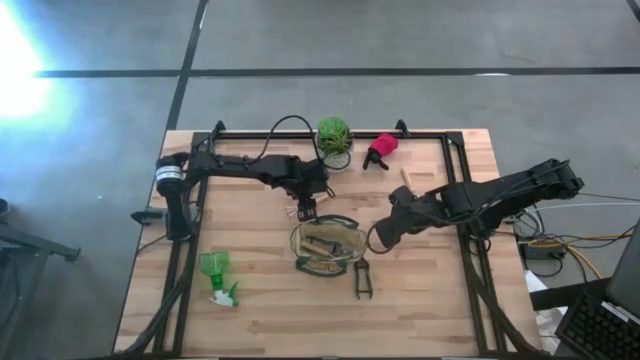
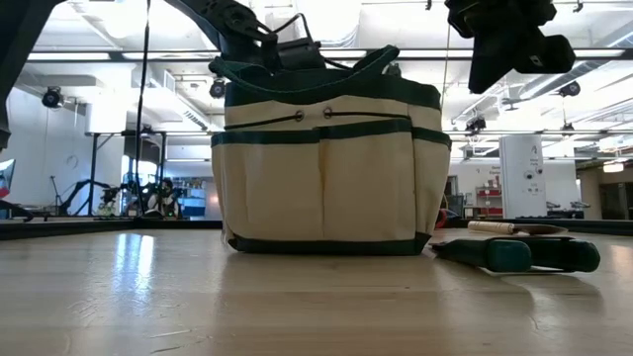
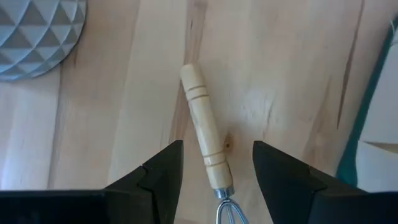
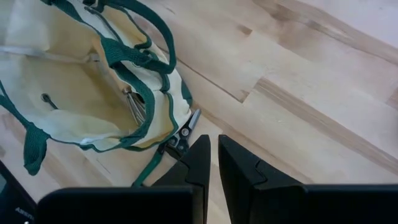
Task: Pick & Place Garden tools in Gardening bag
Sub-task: Put the brown hand rake into the white gardening bag
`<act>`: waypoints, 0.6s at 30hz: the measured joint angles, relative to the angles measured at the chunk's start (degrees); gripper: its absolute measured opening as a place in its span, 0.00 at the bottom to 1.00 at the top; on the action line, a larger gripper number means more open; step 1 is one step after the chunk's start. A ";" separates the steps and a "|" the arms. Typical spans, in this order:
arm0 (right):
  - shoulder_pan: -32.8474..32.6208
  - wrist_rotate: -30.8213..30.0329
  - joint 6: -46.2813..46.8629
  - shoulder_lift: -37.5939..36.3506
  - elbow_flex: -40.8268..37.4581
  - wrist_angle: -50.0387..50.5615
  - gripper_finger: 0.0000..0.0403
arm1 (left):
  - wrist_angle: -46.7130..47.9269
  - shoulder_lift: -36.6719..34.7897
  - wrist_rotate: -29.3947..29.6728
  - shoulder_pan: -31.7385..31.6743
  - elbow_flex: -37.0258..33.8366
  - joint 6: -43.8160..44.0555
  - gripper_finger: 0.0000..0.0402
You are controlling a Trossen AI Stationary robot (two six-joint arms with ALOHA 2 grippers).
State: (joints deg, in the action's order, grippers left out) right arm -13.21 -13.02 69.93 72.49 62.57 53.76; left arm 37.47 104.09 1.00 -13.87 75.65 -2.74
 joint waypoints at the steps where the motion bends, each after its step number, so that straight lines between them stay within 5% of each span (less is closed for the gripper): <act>1: 0.00 0.00 0.00 0.00 0.00 -0.02 0.07 | 0.00 0.00 0.21 -0.02 -0.23 0.50 0.49; 18: 0.04 0.20 -1.57 0.00 0.00 -0.11 0.07 | -3.76 0.04 -0.31 -0.17 -5.93 2.55 0.49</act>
State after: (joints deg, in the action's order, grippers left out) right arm -13.17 -12.82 68.36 72.49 62.57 53.65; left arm 33.72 104.14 0.69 -14.04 69.72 -0.18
